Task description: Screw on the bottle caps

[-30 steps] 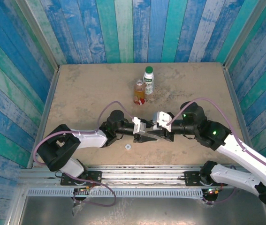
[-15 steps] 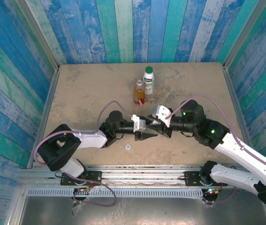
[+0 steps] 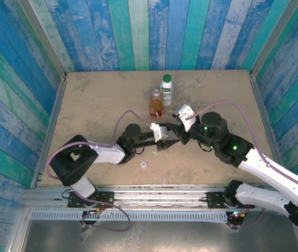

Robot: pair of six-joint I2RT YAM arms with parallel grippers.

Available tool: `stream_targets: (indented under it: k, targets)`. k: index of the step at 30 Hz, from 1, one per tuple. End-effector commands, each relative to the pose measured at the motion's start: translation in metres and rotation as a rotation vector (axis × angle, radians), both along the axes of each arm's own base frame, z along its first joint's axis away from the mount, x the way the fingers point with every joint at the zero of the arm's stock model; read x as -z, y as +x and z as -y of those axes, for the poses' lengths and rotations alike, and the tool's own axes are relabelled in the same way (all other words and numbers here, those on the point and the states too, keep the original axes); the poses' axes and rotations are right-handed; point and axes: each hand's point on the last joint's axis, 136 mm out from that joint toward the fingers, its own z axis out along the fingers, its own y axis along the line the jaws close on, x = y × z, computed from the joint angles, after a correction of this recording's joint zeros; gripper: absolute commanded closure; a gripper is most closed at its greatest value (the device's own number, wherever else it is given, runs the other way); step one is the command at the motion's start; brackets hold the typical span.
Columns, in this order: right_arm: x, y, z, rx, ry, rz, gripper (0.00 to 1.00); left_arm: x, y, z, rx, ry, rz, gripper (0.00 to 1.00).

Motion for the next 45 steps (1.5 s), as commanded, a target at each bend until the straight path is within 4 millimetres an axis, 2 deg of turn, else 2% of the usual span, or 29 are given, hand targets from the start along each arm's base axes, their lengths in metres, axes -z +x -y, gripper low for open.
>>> stream_targets:
  k: [1, 3, 5, 11, 17, 21, 24, 28, 30, 32, 33, 35, 37, 39, 45]
  targets:
    - [-0.009, -0.008, 0.007, 0.015, 0.059, -0.007, 0.37, -0.014, 0.015, -0.004, -0.068, -0.051, 0.03, 0.48]
    - [-0.021, -0.012, 0.01, 0.009, 0.088, 0.024, 0.23, -0.01, 0.01, -0.005, -0.05, -0.04, 0.018, 0.48]
    - [-0.024, -0.013, 0.016, 0.022, 0.094, 0.038, 0.17, -0.007, 0.007, -0.007, -0.041, -0.033, 0.013, 0.48]
    - [-0.007, -0.013, 0.027, 0.065, 0.03, -0.003, 0.18, -0.003, 0.008, -0.008, -0.056, -0.017, 0.015, 0.48]
    - [0.013, -0.01, 0.024, 0.074, 0.009, -0.045, 0.29, -0.003, 0.012, -0.005, -0.061, -0.003, 0.029, 0.48]
    - [0.024, -0.007, 0.022, 0.086, -0.003, -0.077, 0.44, -0.004, 0.012, -0.005, -0.059, 0.001, 0.033, 0.48]
    - [0.031, -0.006, 0.02, 0.087, -0.017, -0.093, 0.51, -0.004, 0.011, -0.005, -0.057, 0.001, 0.03, 0.48]
    - [0.032, -0.004, 0.018, 0.084, -0.022, -0.098, 0.61, -0.003, 0.01, -0.006, -0.059, 0.004, 0.031, 0.47]
    - [0.031, -0.002, 0.019, 0.097, -0.022, -0.096, 0.64, -0.001, 0.011, -0.007, -0.062, 0.009, 0.03, 0.45]
    - [0.029, 0.002, 0.021, 0.123, -0.023, -0.089, 0.65, 0.001, 0.012, -0.008, -0.075, 0.014, 0.023, 0.36]
    - [0.03, 0.005, 0.024, 0.144, -0.028, -0.085, 0.66, 0.002, 0.014, -0.01, -0.093, 0.011, 0.011, 0.29]
    - [0.031, 0.012, 0.029, 0.185, -0.035, -0.079, 0.68, 0.004, 0.021, -0.015, -0.144, -0.002, -0.021, 0.09]
    - [0.035, 0.022, 0.038, 0.244, -0.04, -0.08, 0.69, 0.008, 0.027, -0.023, -0.202, -0.031, -0.077, 0.0]
    - [0.039, 0.036, 0.05, 0.311, -0.032, -0.086, 0.69, 0.017, 0.032, -0.031, -0.247, -0.051, -0.129, 0.06]
    - [0.043, 0.094, 0.08, 0.432, 0.041, -0.087, 0.69, 0.04, 0.037, -0.055, -0.36, -0.086, -0.24, 0.06]
